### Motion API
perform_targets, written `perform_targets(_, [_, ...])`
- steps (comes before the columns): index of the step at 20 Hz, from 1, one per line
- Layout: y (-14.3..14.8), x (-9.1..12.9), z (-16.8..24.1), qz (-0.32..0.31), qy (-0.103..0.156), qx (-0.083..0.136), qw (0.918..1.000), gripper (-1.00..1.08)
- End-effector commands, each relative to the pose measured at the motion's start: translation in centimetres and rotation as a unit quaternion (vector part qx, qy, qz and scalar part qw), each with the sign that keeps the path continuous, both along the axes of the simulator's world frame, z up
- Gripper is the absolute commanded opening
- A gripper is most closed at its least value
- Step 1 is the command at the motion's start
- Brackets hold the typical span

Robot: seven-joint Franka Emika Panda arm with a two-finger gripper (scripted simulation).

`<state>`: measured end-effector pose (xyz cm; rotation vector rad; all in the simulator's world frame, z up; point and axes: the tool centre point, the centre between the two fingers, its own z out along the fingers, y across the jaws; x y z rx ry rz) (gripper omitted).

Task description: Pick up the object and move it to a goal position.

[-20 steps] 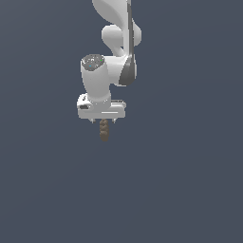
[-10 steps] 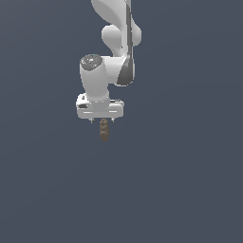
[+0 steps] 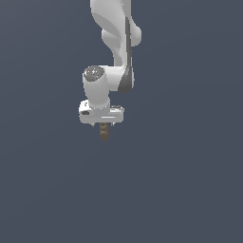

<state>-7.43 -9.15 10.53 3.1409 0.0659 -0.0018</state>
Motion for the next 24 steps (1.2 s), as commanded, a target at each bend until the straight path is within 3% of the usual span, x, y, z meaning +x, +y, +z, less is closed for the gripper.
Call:
perform_targets(1, [0.0,0.0,-0.7,0.000,-0.001,0.000,1.0000,1.00])
perform_targets(4, [0.0,0.1,-1.0,0.000,-0.001,0.000,1.0000,1.00])
perform_targets(5, [0.0,0.1,-1.0,0.000,-0.001,0.000,1.0000,-1.00])
perform_targets(17, [0.0,0.1,-0.8,0.000,-0.001,0.000,1.0000,-1.00])
perform_targets(24, [-0.1,0.2,1.5,0.000,-0.001,0.000,1.0000,-1.00])
